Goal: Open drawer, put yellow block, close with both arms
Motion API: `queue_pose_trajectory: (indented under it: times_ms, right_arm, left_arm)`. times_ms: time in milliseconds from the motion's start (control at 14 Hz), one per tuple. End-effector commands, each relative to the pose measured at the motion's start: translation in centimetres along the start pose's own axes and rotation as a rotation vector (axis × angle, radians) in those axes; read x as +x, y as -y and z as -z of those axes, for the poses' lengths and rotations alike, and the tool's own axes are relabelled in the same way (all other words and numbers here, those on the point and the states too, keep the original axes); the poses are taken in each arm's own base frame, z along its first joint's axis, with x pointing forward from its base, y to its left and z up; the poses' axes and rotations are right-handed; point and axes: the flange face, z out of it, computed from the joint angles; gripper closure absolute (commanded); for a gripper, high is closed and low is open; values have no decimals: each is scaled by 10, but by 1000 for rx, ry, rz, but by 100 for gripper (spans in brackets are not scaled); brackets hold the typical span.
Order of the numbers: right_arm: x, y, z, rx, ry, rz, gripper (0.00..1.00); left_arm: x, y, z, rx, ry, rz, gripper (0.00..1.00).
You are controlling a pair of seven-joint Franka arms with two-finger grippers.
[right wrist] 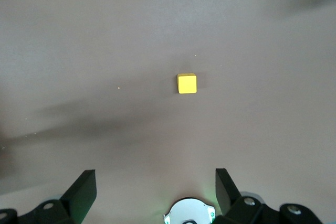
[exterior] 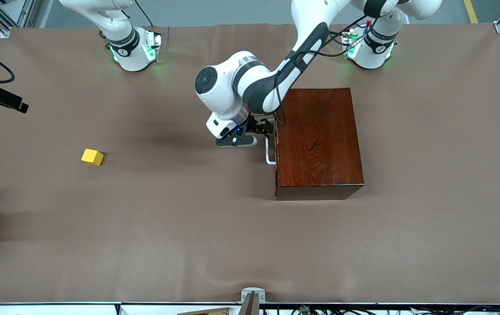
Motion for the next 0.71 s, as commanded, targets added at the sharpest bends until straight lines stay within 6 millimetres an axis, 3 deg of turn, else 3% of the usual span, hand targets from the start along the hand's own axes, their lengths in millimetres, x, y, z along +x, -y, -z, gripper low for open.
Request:
queue_pose_trajectory:
  times_ms: [0, 641]
  right_arm:
    - [2, 0, -2, -4, 9, -4, 0]
    - [4, 5, -5, -8, 15, 1, 0]
  left_arm:
    - [-1, -1, 0, 30, -18, -13, 0]
    - [0, -8, -14, 19, 0, 72, 0]
